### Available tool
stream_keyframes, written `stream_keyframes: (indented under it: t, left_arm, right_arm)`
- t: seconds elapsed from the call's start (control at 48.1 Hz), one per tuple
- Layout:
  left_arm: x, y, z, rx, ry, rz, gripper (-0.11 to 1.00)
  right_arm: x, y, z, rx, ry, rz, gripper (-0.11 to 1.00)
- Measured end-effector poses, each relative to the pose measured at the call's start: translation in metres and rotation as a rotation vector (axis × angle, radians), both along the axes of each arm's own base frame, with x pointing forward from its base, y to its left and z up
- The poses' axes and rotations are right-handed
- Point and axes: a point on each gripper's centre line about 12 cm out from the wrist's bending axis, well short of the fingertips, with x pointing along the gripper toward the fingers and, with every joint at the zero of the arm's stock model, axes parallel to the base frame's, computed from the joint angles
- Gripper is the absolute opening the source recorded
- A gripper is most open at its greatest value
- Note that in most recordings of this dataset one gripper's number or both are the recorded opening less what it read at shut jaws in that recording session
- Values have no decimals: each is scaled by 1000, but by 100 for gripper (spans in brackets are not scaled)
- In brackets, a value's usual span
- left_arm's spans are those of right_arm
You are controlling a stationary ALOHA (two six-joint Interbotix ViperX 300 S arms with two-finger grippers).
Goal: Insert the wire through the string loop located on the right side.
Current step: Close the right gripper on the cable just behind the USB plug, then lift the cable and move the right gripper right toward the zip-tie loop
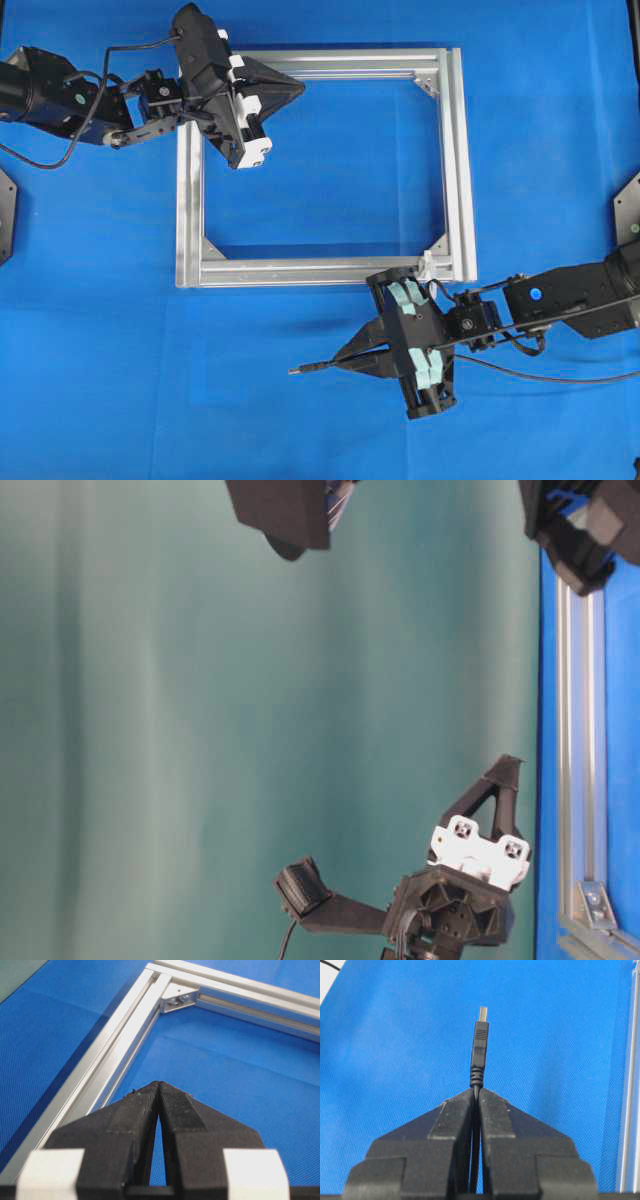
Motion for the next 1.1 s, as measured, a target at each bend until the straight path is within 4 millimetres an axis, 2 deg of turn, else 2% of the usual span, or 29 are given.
stream_keyframes:
  t: [0.811,0.998,1.102]
  left_arm:
    - [0,-1,0,0,0,-2,0]
    - [0,0,0,0,-1,0,0]
    - [0,0,0,0,-1,0,0]
  right_arm:
    - [-1,-2,-2,-2,6,-3,-4]
    - [-13,-6,0,-2,14,-5,-4]
    - [-27,-11,1,-3,28,-9,-4]
